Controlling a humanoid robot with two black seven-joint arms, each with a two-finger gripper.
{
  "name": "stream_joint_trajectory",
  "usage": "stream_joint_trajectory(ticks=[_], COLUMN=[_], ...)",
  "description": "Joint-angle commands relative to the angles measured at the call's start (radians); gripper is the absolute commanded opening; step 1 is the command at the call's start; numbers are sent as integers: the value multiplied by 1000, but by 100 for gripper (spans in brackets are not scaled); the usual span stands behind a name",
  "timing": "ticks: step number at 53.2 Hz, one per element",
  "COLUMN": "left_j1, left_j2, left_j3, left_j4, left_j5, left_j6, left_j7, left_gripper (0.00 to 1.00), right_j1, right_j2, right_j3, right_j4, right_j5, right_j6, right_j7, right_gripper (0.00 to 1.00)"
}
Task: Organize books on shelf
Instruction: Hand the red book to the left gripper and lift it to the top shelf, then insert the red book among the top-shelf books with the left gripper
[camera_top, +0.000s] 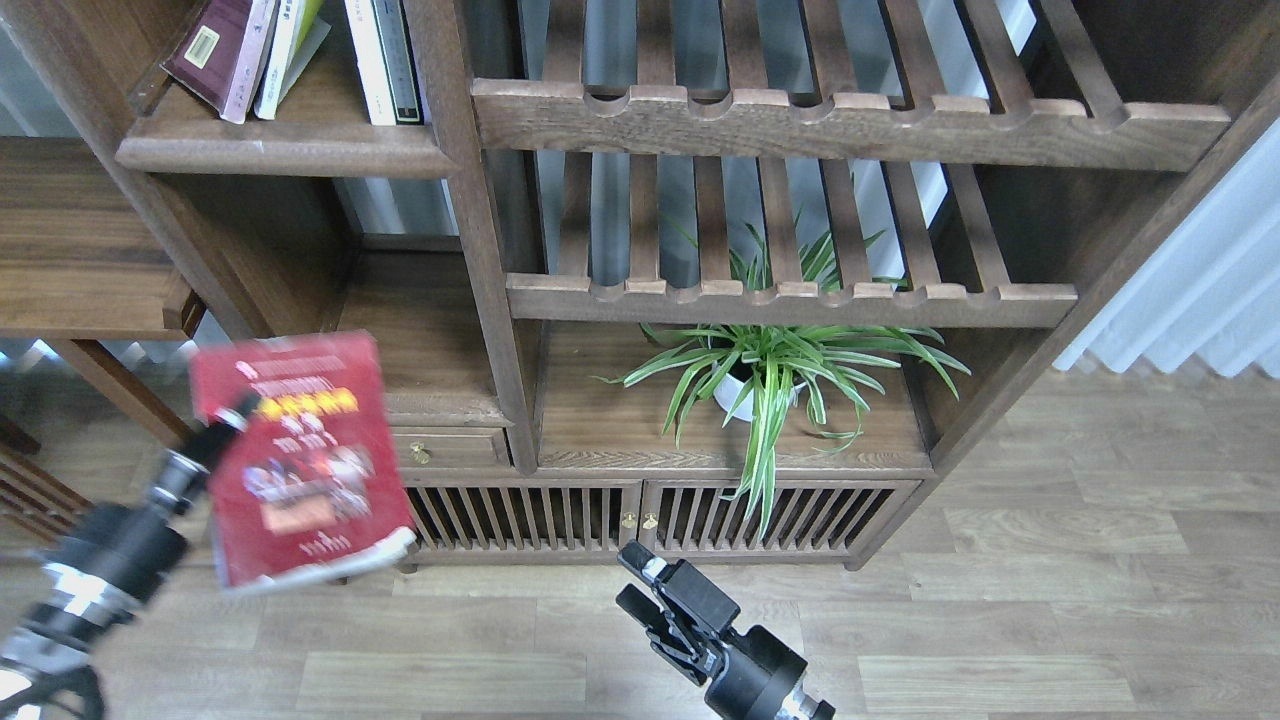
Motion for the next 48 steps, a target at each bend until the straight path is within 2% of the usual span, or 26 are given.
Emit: stream_joint_trajectory(ticks=[1, 18, 27, 35, 42, 48], left_j1=[-66, -326, -366, -370, -467, -545], left_j2=[38, 259, 333, 377, 410, 411], left_j3=[-54, -50, -42, -42, -51, -42], left_j4=[0, 0, 0, 1, 1, 6], left_j5=[-6, -145, -155, -136, -133, -107], left_j6=[0, 0, 0, 0, 0, 0], left_j7=[0, -3, 7, 13, 15, 43], left_gripper=[2, 1, 2, 2, 3, 3], right_j1=[4, 16, 15, 13, 18, 21], right_j2=[0, 3, 9, 14, 20, 24], right_j3=[-3, -3, -3, -3, -6, -8], right_j4=[-3, -15, -24, -26, -35, -35], right_j5=[-5, -6, -6, -6, -8, -14], right_j6=[0, 0, 0, 0, 0, 0], right_j7=[-2, -2, -2, -2, -2, -2], right_gripper=[98, 98, 98, 98, 98, 98])
